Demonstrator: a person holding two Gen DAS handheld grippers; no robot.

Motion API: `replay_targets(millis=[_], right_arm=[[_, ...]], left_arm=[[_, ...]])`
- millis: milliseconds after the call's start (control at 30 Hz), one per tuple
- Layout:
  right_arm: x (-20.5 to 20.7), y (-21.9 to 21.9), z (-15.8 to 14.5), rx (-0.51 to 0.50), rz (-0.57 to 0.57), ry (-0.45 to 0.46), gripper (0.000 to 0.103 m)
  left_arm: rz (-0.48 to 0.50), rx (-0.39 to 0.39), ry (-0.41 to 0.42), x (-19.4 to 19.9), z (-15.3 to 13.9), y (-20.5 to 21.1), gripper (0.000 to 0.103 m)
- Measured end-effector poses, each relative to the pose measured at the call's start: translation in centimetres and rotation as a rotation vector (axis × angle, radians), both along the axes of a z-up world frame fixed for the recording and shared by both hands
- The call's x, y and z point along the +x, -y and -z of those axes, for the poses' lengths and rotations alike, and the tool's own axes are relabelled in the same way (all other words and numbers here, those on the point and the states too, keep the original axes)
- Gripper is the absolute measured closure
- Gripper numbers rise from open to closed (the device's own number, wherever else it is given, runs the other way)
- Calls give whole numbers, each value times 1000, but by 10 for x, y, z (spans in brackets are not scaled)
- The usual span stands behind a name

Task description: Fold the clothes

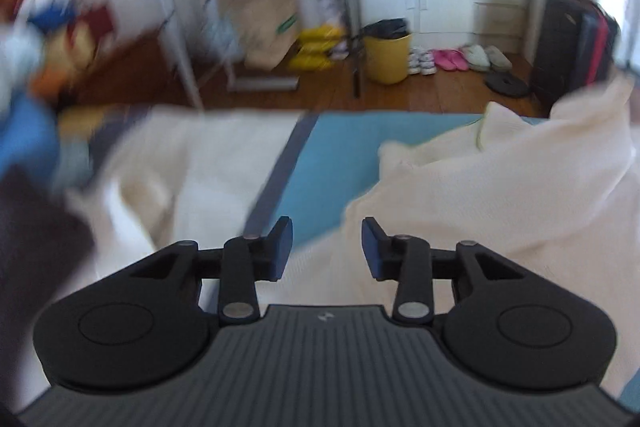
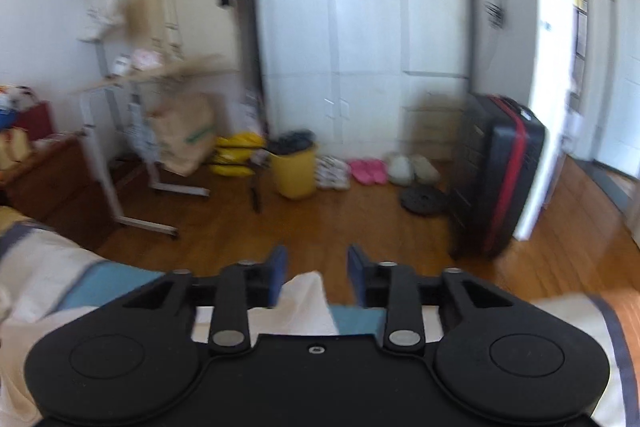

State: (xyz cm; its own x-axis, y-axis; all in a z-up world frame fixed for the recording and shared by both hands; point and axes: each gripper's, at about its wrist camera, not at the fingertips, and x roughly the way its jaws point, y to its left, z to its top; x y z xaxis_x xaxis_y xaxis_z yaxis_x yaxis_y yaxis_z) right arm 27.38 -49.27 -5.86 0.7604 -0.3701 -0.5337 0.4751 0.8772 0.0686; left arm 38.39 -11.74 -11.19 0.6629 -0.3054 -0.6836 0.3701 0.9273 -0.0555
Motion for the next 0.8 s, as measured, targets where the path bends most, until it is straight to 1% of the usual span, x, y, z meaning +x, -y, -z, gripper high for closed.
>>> replay_targets(millis=[67,133,167,200,233,300,333,367,400,433,467,567,633,667,700,733,767,800], right_arm=[[-18,-4,27,67,-38,-28,61],[-48,-9,52,119,-91,-68,61],[-64,-12,62,134,-102,-87,61],[-82,-15,70,154,-106,-93,61],[-101,-18,78,177,-107,-93,61],[-137,-20,89,236,-108,-65,61],[-151,-20,93,260,-107,-45,61],[-162,-19,98,280,-107,-26,61],[-168,-19,101,300,-108,-23,60],[-172,-18,104,320,-110,-28,60],[-172,-16,105,337,-122,-39,60],[-168,-14,106,345,-136,-46,58],[-164,-12,109,378,-124,-41,57],[-162,-11,111,404,-121,-45,57],[-160,-10,114,430,-118,-48,57],[-158,-10,116,446,-121,-52,57],[-156,-11,118,448,-128,-59,57],[-155,-14,119,436,-134,-68,57]], left_arm=[[2,-100,-79,-14,12,-19,62],[-7,-108,-64,-36,20,-33,61],[-18,-99,-34,-47,24,-38,57],[-11,-72,-20,-54,28,-40,52],[5,-39,-16,-59,31,-41,51],[29,49,22,-61,32,-40,51],[41,94,44,-61,32,-39,51],[52,139,65,-62,32,-38,49],[50,176,96,-60,31,-37,44],[43,210,129,-59,29,-36,41],[52,235,133,-56,31,-34,38],[118,293,104,-50,43,-27,39],[159,329,102,-48,52,-20,41],[157,330,109,-44,54,-19,44],[139,319,116,-39,55,-20,53],[96,297,120,-29,55,-23,61],[21,258,113,-15,56,-31,73],[-64,213,102,-1,56,-41,73]])
